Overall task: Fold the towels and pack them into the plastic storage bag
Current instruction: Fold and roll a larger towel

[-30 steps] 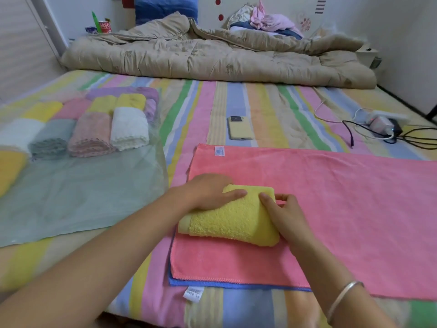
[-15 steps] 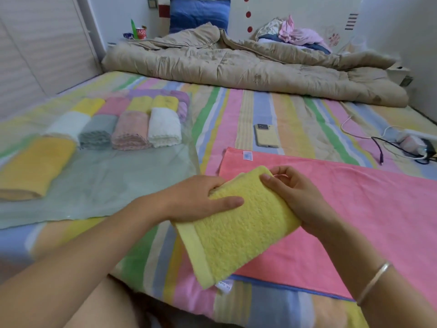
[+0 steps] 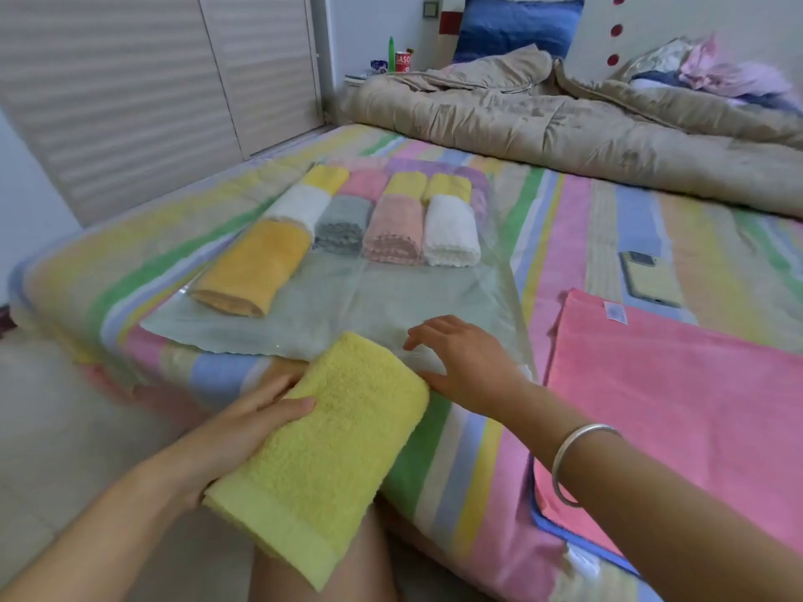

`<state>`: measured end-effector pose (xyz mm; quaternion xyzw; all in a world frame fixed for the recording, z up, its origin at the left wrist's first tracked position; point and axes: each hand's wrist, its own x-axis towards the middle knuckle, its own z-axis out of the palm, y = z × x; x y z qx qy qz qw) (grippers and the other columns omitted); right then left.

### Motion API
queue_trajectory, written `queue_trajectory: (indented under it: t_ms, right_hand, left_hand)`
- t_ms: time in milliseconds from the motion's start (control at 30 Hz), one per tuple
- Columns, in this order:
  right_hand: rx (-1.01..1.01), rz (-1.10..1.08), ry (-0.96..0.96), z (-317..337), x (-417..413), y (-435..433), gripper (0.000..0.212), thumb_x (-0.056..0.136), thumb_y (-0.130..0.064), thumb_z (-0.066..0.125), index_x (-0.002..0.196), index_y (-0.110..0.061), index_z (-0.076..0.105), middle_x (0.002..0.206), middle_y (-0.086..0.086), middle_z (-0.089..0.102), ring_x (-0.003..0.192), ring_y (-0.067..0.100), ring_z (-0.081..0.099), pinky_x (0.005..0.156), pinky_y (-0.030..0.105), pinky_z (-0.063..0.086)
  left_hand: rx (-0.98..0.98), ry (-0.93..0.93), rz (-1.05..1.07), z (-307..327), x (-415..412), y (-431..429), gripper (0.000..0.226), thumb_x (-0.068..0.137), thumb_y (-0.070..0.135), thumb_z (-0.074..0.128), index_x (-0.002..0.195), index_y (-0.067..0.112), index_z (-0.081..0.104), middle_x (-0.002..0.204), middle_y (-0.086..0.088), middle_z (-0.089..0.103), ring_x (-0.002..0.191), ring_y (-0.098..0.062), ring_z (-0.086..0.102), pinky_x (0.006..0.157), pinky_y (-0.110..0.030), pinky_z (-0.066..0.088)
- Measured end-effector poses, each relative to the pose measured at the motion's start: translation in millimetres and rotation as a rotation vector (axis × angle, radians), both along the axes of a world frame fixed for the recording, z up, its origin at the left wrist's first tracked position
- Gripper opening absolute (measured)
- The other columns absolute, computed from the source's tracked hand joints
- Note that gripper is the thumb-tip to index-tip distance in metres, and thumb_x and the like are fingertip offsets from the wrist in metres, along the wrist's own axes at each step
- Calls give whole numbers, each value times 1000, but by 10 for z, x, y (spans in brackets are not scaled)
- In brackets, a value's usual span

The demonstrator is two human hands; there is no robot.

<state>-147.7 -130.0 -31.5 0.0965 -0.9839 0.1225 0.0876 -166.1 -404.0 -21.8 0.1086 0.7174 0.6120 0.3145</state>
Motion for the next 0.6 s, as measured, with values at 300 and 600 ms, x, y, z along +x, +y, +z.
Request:
queue_trajectory:
  t_ms: [300,600]
  right_hand:
    - [11,-233,87,-94,-244,-34,24,97,-33,44,112,-32,64,91,2,72,85,32,64,69,38,49]
    - [-13,-216,478,70,-200,-101,33,93,-40,38,99,-27,67,59,1,66,54,31,62,48,36,48]
  left_hand:
    - [9,-5,-98,-111,-115,-409,73,35,74,81,105,57,66,121,25,64,110,4,61,90,-21,42]
    - [42,-69,-53,-413,-836,-207,72,38,73,83,101,40,73,114,18,69,113,-2,62,87,-14,47]
